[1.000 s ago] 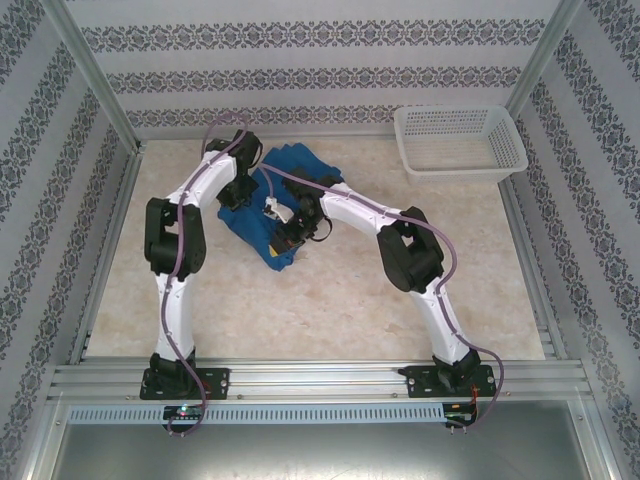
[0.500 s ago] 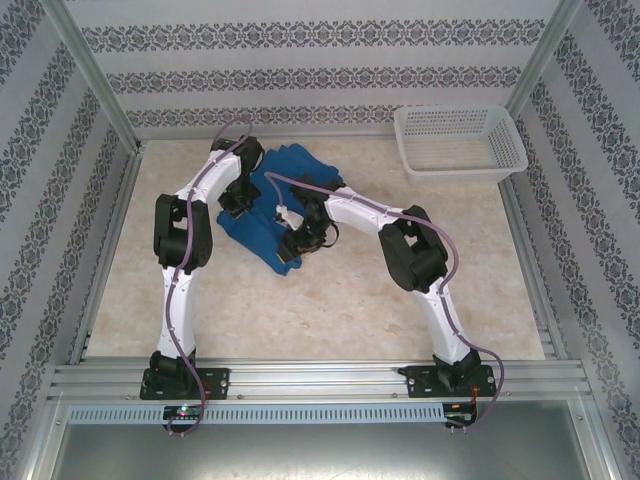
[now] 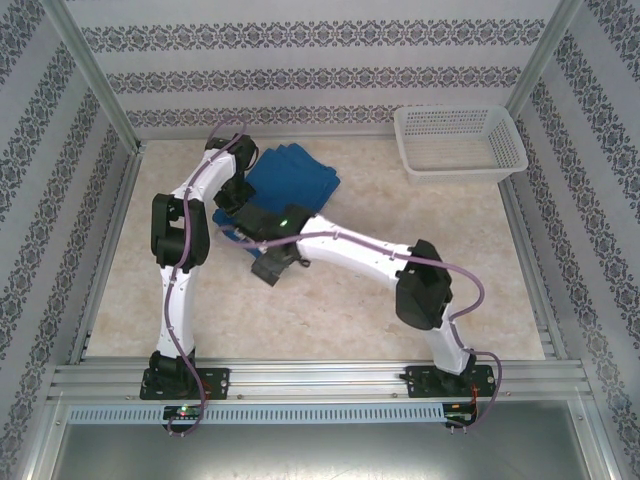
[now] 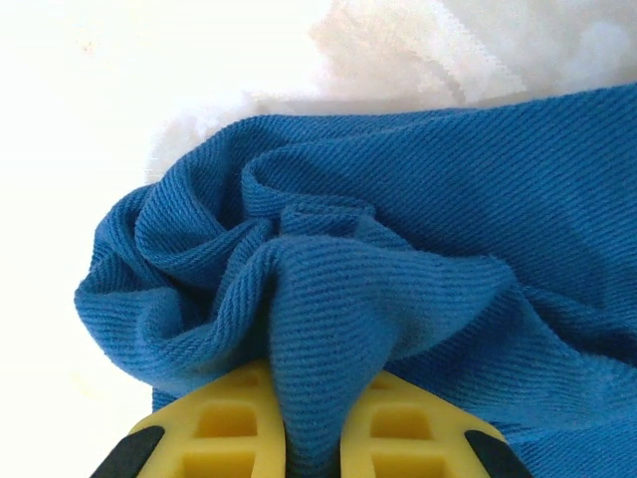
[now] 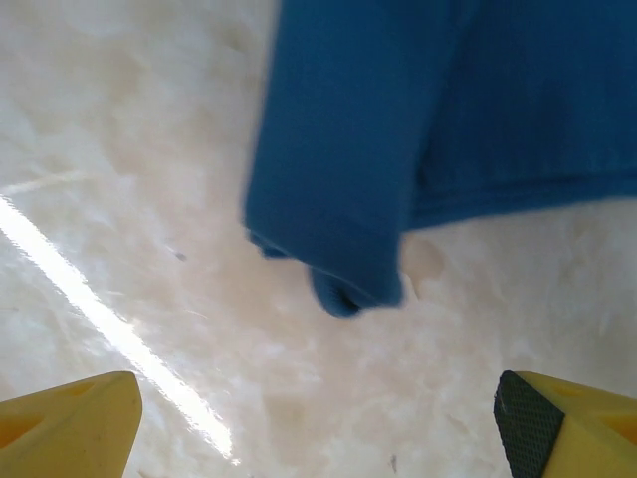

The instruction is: Roll up the long pants

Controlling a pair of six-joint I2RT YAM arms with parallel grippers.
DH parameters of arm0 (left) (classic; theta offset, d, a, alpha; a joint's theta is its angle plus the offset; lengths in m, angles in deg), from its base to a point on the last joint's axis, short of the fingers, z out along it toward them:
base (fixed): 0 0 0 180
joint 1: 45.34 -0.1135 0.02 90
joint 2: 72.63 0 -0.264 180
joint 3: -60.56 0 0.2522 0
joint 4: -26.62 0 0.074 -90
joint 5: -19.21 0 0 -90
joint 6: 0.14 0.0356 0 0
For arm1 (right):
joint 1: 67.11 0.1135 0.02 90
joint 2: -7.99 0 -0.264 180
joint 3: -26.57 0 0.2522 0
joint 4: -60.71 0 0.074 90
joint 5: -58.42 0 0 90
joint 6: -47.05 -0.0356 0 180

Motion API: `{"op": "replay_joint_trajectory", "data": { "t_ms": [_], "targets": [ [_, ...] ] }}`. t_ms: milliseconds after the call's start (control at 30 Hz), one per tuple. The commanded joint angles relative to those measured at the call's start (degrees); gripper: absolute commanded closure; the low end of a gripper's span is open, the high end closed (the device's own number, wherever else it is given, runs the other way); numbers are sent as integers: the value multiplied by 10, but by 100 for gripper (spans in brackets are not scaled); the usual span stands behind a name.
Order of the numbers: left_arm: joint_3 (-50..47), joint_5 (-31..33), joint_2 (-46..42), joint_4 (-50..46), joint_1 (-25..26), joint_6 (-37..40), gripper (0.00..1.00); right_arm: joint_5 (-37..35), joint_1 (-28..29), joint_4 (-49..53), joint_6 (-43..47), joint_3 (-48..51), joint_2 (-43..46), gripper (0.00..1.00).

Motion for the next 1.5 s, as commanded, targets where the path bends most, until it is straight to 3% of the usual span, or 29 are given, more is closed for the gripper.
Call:
{"op": "replay_joint_trajectory", "data": {
  "t_ms": [0,167,400,533,733,933,1467],
  "targets": [
    [-26,10,62,24,-23,7,100,-113,31,21,13,-41,-69,8],
    [-26,10,60,23,-23,9,100,-154,57,26,49,-86,-143,9],
    [-28,7,59,25,-23,9,100,-184,56,-1,71,-78,-173,10],
    [-38,-9,56,49,-24,12,100,-174,68,-51,55,-27,-115,11],
    [-48,-102,52,107,-23,28,100,-212,92,-149,87,118,-28,12],
    [-56,-147,26,129,-16,48,100,-229,92,-172,94,195,-16,12],
    [-61,-161,0,109,2,61,100,-265,76,-157,169,49,-108,11]
  ]
}}
